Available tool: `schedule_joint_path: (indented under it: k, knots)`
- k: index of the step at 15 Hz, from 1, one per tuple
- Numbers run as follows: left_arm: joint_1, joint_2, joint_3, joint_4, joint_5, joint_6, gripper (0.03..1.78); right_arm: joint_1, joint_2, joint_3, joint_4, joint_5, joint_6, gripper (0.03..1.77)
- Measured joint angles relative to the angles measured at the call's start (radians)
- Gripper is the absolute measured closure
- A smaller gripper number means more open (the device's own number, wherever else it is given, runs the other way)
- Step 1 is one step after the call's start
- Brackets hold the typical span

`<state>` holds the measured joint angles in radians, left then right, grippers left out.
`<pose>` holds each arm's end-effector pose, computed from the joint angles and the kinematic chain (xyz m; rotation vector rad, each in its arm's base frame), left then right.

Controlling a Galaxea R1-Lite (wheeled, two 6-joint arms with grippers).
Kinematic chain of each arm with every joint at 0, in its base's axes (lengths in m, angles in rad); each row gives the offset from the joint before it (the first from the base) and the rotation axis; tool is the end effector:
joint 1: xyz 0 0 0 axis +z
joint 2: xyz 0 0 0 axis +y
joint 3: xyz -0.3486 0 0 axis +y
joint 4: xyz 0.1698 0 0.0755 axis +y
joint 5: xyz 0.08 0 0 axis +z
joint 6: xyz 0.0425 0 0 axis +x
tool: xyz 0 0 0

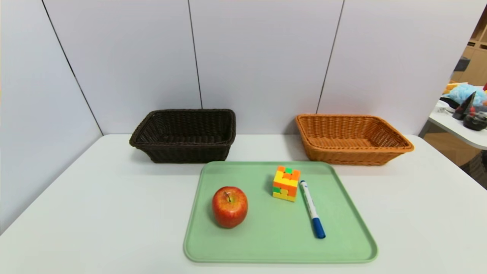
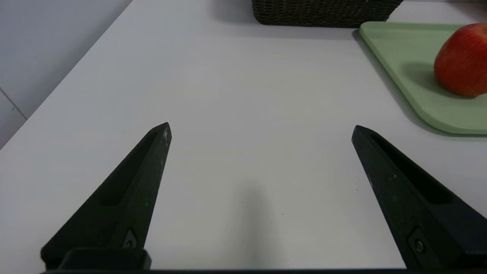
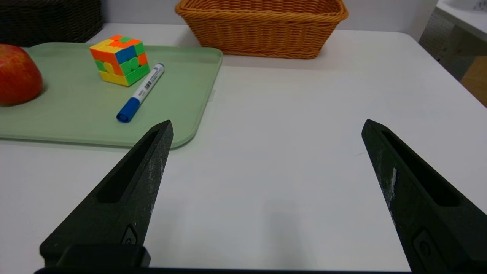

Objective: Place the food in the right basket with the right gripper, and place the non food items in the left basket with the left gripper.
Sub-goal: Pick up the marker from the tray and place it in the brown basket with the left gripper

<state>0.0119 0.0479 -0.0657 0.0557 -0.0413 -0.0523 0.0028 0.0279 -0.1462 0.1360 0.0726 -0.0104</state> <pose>-0.0574 -0.0024 0.0906 -0.0533 0.0386 -0.0284 -0.0664 0.0029 0.1026 -0.0098 0.0173 0.0755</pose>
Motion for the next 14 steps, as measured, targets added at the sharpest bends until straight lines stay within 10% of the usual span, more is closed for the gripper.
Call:
schedule_joint_path:
  k: [14]
  knots:
    - [0.000,0.741,-0.495,0.115,-0.061,-0.034,0.12,0.057,0.754,-0.341,-0.049,0.048,0.009,0.09]
